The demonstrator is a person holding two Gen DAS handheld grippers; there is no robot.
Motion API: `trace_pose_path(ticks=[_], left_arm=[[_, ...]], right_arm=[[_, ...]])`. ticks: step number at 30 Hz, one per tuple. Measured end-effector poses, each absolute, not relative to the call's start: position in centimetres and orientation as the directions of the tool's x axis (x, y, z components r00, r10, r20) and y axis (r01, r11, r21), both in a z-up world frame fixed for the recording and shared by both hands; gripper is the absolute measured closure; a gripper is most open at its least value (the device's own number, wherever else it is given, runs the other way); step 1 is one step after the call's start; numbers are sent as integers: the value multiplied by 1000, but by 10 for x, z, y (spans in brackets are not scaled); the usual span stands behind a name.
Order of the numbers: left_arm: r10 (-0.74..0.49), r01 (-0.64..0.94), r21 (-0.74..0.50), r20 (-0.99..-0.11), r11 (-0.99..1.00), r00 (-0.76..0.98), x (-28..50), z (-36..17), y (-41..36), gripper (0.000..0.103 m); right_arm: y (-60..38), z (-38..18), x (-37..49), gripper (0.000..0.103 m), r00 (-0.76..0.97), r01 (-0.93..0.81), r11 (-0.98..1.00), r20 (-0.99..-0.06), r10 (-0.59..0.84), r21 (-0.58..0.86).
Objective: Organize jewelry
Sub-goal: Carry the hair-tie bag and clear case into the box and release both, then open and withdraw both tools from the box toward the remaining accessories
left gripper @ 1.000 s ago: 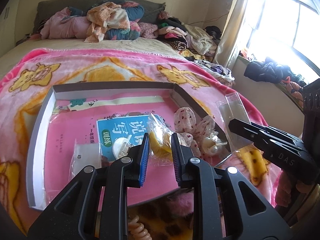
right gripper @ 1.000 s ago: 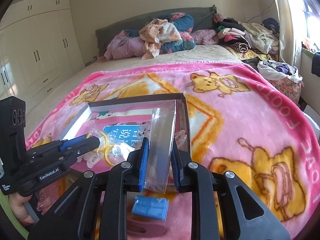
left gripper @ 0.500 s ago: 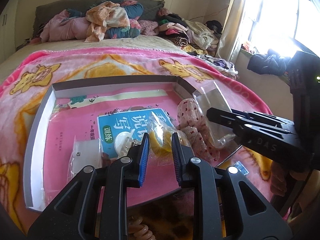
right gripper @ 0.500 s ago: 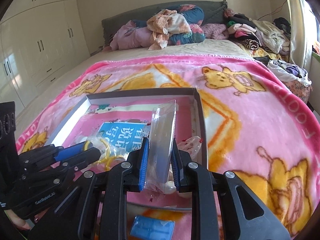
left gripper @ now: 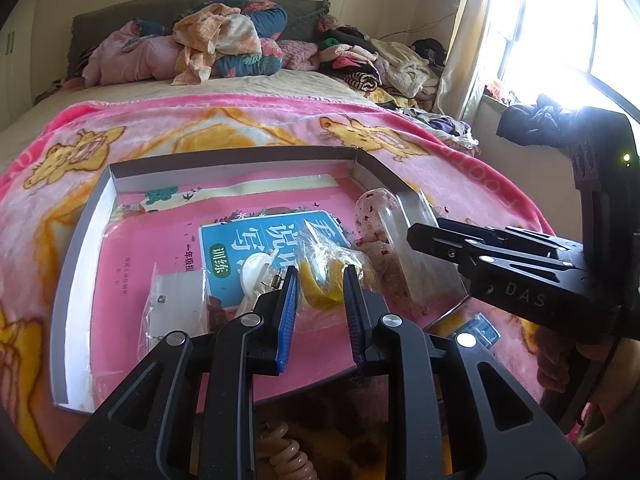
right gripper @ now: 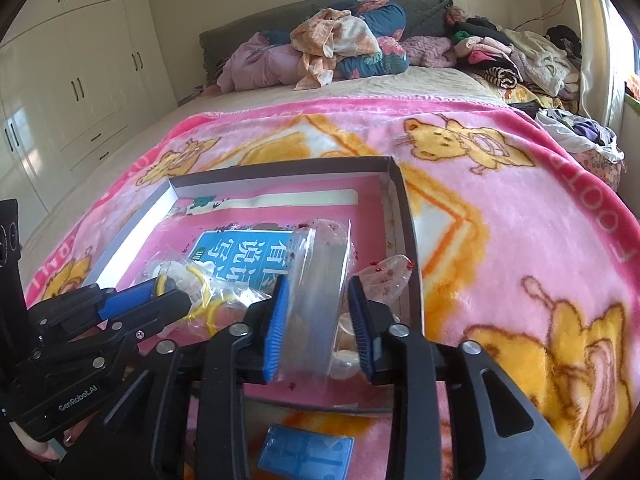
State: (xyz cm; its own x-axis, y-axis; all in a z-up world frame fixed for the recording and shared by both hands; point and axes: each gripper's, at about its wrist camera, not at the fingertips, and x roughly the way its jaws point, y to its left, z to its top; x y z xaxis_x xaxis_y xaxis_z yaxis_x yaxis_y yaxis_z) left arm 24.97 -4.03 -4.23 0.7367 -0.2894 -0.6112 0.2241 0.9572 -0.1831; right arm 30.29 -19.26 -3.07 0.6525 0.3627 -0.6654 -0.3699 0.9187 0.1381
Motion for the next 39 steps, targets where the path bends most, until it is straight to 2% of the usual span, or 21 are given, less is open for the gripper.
trace_pose_path(ticks=[10, 13, 15, 18, 21, 26, 32, 39], left_arm=[[-283, 222, -175, -616, 959, 735, 247, -44, -39, 87], [-281, 222, -173, -617, 960, 735, 245, -44, -39, 85], [-275, 220, -166, -616, 961, 738, 244, -44, -37, 68], [-271, 217, -163, -612, 962, 743, 236, -42, -34, 59], [-264, 214, -155, -606, 964, 751, 231, -38, -31, 50], [-250, 200, -150, -594, 968, 764, 224, -31, -25, 40], [-246, 185, -163, -583, 969, 774, 217, -21, -21, 26], [-222, 163, -154, -562, 975, 797, 204, -9, -15, 19]], right_arm=[[-202, -22, 291, 53, 690, -344, 933, -646, 327, 105], [-203, -18, 287, 45, 695, -342, 934, -641, 327, 105], [-204, -16, 285, 40, 700, -342, 934, -636, 325, 102], [-206, -12, 280, 30, 712, -333, 938, -628, 316, 95], [-209, -8, 275, 27, 721, -324, 942, -620, 309, 92], [-217, -4, 267, 20, 735, -304, 949, -613, 289, 83], [-227, 2, 258, 17, 752, -276, 957, -599, 274, 91], [-232, 14, 239, 15, 774, -264, 961, -578, 259, 77]])
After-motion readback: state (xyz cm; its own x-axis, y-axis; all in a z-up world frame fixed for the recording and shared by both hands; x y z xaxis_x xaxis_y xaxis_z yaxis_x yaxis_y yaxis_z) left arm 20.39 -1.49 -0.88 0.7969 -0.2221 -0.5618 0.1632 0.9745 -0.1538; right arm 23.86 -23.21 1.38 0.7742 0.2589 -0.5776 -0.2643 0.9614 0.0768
